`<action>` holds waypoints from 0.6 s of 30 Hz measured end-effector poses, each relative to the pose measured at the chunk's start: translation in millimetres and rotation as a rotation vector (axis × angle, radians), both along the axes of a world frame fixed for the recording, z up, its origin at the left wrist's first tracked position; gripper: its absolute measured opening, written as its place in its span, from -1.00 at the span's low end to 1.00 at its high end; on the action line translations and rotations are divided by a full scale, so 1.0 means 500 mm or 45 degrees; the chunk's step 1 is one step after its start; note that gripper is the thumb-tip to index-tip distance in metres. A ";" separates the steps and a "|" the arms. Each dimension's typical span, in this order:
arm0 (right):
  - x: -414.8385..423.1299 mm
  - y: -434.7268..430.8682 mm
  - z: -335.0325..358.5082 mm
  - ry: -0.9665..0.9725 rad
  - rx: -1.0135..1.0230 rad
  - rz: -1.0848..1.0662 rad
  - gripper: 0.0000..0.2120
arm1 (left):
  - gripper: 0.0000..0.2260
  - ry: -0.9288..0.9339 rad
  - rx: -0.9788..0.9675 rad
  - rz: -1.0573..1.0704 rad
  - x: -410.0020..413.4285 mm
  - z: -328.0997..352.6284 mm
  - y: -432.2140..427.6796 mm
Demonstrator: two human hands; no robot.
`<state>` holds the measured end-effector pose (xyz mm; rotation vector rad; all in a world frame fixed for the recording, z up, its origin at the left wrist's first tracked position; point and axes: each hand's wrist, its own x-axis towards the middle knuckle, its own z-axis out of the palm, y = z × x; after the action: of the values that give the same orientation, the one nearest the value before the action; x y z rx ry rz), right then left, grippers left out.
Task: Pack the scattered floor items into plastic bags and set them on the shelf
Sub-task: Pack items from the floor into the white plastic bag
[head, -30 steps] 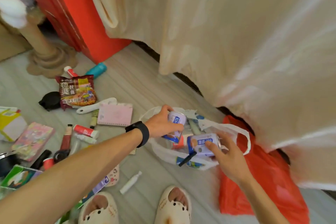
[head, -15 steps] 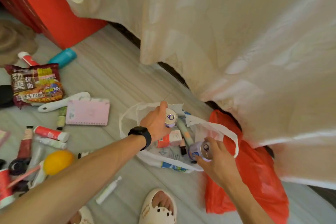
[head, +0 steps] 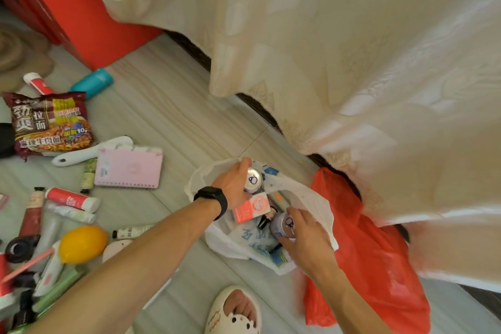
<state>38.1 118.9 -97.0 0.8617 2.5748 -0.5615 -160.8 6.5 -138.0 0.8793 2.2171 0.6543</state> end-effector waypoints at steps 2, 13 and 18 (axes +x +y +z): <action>0.010 -0.006 -0.006 -0.003 0.065 0.000 -0.34 | -0.44 0.063 -0.032 -0.058 -0.002 0.001 0.001; -0.001 -0.083 0.084 0.293 0.010 0.188 -0.36 | -0.35 0.537 -0.056 -0.273 0.029 0.142 -0.186; -0.095 -0.236 0.149 0.548 -0.073 0.456 -0.46 | -0.37 0.487 -0.275 0.196 0.069 0.146 -0.482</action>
<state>-9.6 1.0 -22.6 0.2614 2.9805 -0.7708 -126.3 -234.2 -64.7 0.7778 2.6585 0.3228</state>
